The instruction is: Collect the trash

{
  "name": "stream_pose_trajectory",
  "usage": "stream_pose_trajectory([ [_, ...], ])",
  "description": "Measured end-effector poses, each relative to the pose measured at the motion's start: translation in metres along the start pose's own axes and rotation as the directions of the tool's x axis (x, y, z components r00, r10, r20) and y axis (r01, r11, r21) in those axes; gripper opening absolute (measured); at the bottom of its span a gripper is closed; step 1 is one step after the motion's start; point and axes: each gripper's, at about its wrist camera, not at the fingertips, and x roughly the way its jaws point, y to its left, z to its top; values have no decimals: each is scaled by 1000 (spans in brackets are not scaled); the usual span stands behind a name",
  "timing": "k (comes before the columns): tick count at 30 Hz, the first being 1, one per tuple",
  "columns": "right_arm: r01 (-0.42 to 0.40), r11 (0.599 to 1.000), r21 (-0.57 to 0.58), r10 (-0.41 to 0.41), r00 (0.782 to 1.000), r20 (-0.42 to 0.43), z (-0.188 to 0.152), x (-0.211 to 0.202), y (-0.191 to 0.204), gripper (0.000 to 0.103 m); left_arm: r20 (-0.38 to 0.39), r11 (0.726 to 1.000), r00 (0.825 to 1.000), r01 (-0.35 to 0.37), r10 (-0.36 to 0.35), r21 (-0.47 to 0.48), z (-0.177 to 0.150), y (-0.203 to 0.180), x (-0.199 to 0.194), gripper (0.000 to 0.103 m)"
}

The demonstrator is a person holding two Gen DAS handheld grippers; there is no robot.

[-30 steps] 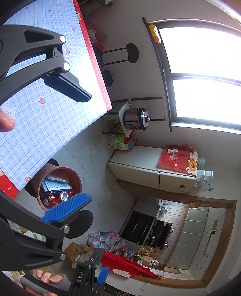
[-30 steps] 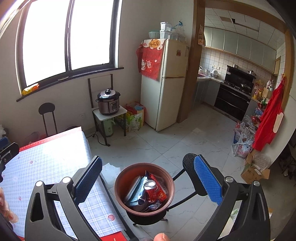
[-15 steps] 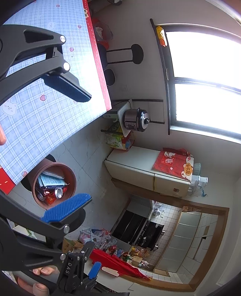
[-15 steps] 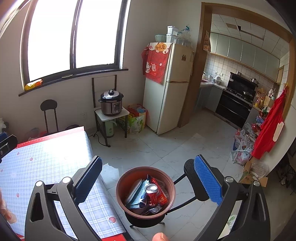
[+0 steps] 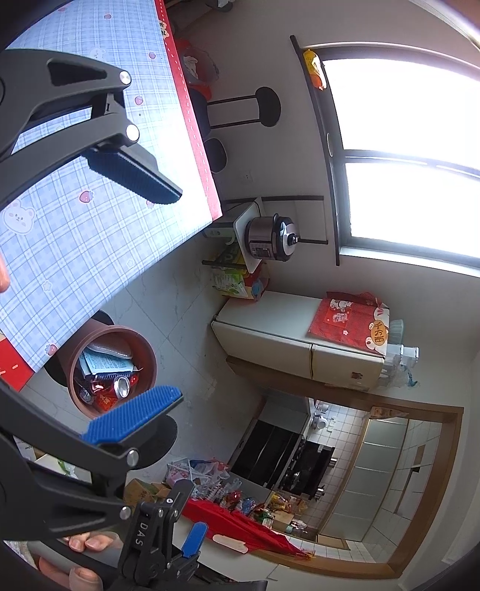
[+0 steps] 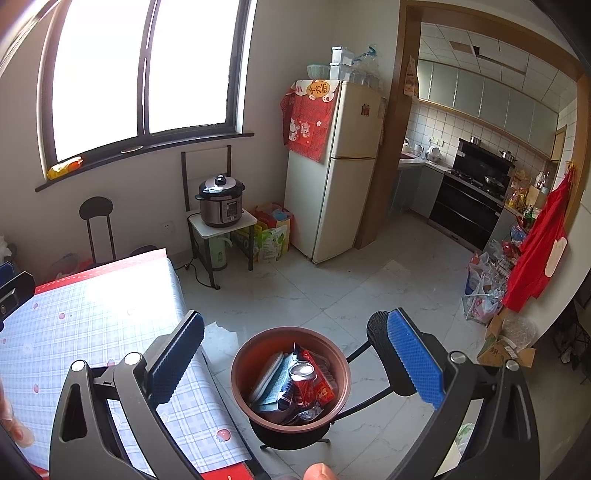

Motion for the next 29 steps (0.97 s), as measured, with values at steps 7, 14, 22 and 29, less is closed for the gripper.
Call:
stream_pose_trajectory([
  [7,8,1000,7,-8,1000,0,-2,1,-3,97,-1,1000,1000,7,-7,11,-1,-4,2,97],
  [14,24,1000,6,-24,1000,11,-2,-1,-4,97,6,1000,1000,13,-13,21,-1,-6,1,97],
  [22,25,1000,9,-25,1000,4,-3,-1,-4,97,10,999,1000,14,-15,39,-2,-11,1,97],
  [29,23,1000,10,-23,1000,2,-3,-1,-4,97,-3,1000,1000,-3,3,18,-1,-8,3,97],
])
